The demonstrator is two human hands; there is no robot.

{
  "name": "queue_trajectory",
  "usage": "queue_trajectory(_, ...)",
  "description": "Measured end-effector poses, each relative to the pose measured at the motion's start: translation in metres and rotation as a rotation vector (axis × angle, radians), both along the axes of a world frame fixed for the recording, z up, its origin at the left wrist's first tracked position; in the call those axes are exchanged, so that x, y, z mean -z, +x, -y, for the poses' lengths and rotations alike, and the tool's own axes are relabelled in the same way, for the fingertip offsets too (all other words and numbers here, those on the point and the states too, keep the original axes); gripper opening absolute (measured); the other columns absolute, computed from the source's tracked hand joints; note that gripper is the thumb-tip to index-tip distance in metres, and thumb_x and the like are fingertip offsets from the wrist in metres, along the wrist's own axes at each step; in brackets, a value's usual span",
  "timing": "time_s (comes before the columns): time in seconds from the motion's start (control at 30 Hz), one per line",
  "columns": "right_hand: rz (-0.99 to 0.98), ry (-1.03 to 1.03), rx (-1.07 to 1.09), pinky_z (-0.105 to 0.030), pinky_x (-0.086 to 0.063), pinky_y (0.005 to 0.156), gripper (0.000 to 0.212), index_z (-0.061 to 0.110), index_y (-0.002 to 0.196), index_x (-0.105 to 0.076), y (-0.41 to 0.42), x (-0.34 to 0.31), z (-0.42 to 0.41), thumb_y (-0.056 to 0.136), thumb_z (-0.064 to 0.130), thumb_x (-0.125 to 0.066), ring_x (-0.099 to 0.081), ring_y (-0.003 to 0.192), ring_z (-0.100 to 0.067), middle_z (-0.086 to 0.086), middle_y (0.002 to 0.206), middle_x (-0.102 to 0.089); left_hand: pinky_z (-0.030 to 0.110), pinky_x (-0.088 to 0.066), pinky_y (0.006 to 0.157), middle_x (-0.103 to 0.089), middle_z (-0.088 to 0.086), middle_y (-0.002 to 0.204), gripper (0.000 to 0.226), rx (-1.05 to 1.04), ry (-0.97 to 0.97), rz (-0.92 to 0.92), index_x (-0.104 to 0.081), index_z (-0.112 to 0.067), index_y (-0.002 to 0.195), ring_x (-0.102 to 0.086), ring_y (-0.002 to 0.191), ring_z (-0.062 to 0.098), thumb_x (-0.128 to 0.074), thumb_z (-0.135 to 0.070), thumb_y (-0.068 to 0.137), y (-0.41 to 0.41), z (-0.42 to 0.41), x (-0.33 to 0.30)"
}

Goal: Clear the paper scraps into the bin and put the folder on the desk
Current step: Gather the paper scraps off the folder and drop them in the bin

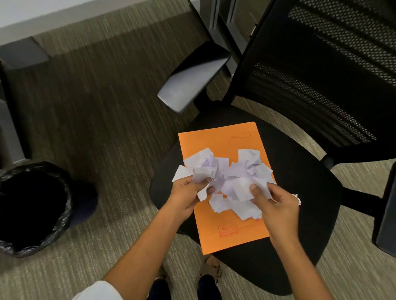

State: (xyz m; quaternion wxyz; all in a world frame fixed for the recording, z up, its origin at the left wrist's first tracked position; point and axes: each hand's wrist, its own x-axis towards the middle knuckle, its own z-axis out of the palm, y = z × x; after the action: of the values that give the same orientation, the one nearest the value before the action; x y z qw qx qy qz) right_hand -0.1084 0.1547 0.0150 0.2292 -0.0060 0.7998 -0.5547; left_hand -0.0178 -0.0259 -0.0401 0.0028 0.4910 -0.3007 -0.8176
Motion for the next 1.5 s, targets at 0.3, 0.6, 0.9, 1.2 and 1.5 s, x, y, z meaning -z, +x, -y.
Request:
queue_trajectory(0.3, 0.583, -0.417, 0.226, -0.023, -0.06, 0.063, 0.026, 0.02, 0.103, -0.076, 0.002, -0.017, 0.026, 0.077, 0.02, -0.078, -0.076, 0.094, -0.015, 0.0, 0.107, -0.078, 0.032, -0.061, 0.064, -0.078, 0.011, 0.096, 0.02, -0.091, 0.161, 0.007, -0.073, -0.006, 0.103, -0.076, 0.08, 0.021, -0.065, 0.005, 0.089, -0.007, -0.008, -0.001)
queue_trajectory(0.6, 0.053, -0.003, 0.123, -0.029, -0.057, 0.076, 0.014, 0.022, 0.094, -0.076, 0.028, 0.015, 0.058, 0.082, 0.026, -0.082, -0.071, 0.09, -0.012, 0.006, 0.091, -0.077, 0.04, -0.061, 0.082, -0.069, 0.021, 0.12, 0.024, -0.019, 0.252, -0.246, -0.072, -0.007, 0.115, -0.07, 0.105, 0.03, -0.057, -0.012, 0.097, -0.007, -0.015, -0.016)
queue_trajectory(0.9, -0.157, 0.038, 0.112, -0.014, -0.052, 0.063, 0.022, 0.035, 0.085, -0.068, 0.031, 0.021, 0.059, 0.078, 0.024, -0.086, -0.069, 0.077, -0.005, 0.017, 0.081, -0.073, 0.057, -0.041, 0.109, -0.065, 0.021, 0.125, 0.049, 0.039, 0.307, -0.373, -0.069, -0.006, 0.123, -0.061, 0.118, 0.035, -0.07, -0.033, 0.082, 0.003, -0.006, -0.02)
queue_trajectory(1.2, -0.058, 0.064, 0.105, -0.018, -0.051, 0.063, 0.048, 0.017, 0.1, -0.062, 0.013, 0.022, 0.043, 0.066, 0.032, -0.093, -0.058, 0.068, -0.009, 0.004, 0.088, -0.062, 0.037, -0.061, 0.069, -0.078, 0.007, 0.101, 0.023, 0.002, -0.06, -0.096, -0.069, -0.015, 0.109, -0.075, 0.093, 0.025, -0.068, -0.003, 0.089, -0.002, -0.015, -0.009)
queue_trajectory(1.5, 0.126, 0.18, 0.114, -0.027, -0.054, 0.073, 0.018, 0.025, 0.089, -0.069, 0.052, 0.044, -0.054, 0.079, 0.027, -0.084, -0.066, 0.071, -0.003, 0.004, 0.086, -0.07, 0.033, -0.06, 0.063, -0.076, 0.002, 0.104, 0.037, -0.011, -0.126, -0.064, -0.061, -0.016, 0.126, -0.074, 0.091, 0.017, -0.067, -0.006, 0.091, 0.011, -0.002, 0.002)
